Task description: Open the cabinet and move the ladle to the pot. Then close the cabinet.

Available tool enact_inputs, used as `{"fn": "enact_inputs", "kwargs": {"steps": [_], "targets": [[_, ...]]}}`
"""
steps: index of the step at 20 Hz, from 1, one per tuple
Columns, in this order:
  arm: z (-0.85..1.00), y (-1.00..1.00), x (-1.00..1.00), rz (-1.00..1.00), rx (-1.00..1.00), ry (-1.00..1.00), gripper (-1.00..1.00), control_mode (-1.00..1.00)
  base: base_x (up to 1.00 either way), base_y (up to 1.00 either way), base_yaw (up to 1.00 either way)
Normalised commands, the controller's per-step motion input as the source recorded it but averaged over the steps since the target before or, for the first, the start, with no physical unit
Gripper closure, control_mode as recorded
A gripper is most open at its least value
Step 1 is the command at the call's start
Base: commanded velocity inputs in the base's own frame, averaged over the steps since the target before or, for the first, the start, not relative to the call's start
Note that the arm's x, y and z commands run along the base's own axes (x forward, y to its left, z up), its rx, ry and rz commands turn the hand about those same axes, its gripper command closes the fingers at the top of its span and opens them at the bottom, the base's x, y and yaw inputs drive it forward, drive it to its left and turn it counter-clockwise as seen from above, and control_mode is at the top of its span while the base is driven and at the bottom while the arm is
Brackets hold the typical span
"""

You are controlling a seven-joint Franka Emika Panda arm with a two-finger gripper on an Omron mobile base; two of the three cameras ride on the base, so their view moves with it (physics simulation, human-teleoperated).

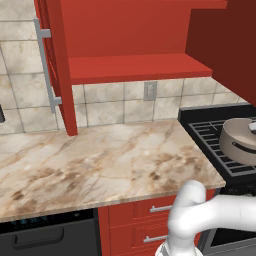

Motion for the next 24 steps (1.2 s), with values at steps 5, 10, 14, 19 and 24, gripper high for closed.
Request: {"fn": "enact_inputs", "kwargs": {"steps": [5, 10, 14, 19, 24], "targets": [[-0.09, 0.00, 0.16, 0.03, 0.00, 0.00, 1.00, -1.00, 0.00, 0.00, 0.00], [-0.07, 0.00, 0.00, 0.02, -0.01, 0.00, 1.00, -1.00, 0.00, 0.00, 0.00], [-0.06, 0.00, 0.00, 0.01, -0.02, 0.00, -1.00, -1.00, 0.00, 0.00, 0.00], [-0.04, 0.00, 0.00, 0.01, -0.01, 0.00, -1.00, -1.00, 0.00, 0.00, 0.00], [0.00, 0.00, -0.02, 0.01, 0.00, 0.00, -1.00, -1.00, 0.00, 0.00, 0.00]]}}
